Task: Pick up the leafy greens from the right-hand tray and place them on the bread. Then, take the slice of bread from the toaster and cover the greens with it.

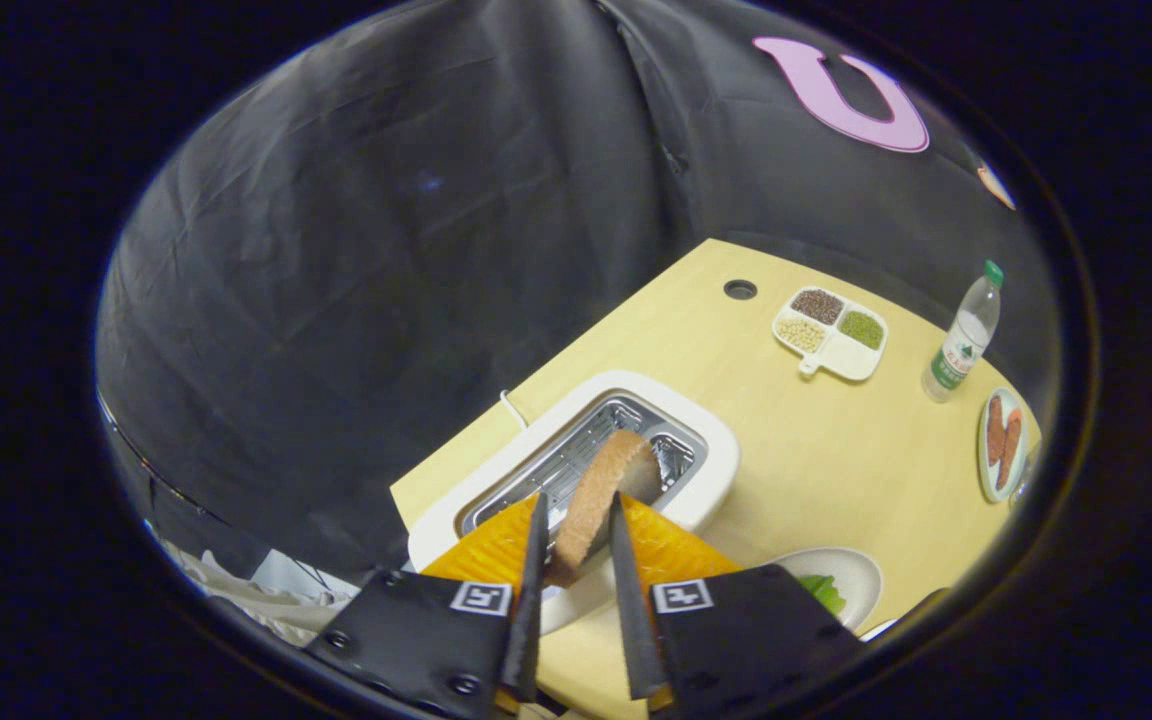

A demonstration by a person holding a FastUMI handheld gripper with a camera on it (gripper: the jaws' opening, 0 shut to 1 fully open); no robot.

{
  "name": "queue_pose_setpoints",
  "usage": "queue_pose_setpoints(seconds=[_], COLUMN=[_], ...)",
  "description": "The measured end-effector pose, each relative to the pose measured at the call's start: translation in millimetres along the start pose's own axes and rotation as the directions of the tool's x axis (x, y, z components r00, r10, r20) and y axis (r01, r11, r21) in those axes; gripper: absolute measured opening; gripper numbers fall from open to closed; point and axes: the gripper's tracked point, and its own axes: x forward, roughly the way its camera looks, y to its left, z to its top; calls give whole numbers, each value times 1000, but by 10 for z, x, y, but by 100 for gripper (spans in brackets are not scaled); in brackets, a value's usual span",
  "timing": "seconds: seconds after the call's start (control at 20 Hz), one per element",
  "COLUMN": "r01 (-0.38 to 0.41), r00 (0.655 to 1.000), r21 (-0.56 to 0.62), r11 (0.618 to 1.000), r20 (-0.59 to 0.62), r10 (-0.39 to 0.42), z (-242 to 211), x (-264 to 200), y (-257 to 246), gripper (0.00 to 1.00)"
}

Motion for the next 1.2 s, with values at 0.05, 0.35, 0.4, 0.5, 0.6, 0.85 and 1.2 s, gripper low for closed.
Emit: queue_pose_setpoints(seconds=[0.05, 0.35, 0.4, 0.5, 0.6, 0.85, 1.2], r01=[-2, -14, -19, -31, -37, -26, -52], r00=[1000, 1000, 999, 998, 996, 991, 978], r21=[10, 14, 11, 24, 42, 86, 127], r11=[1000, 1000, 1000, 999, 998, 996, 991], r20=[-11, 27, 36, 63, 86, 135, 206], r10=[2, 13, 19, 29, 33, 15, 25], z=[-21, 35, 54, 81, 117, 162, 156], x=[4, -149, -181, -302, -424, -674, -979], y=[12, 16, 13, 3, -46, -205, -350], gripper=[27, 5, 5, 5, 5, 5, 5])
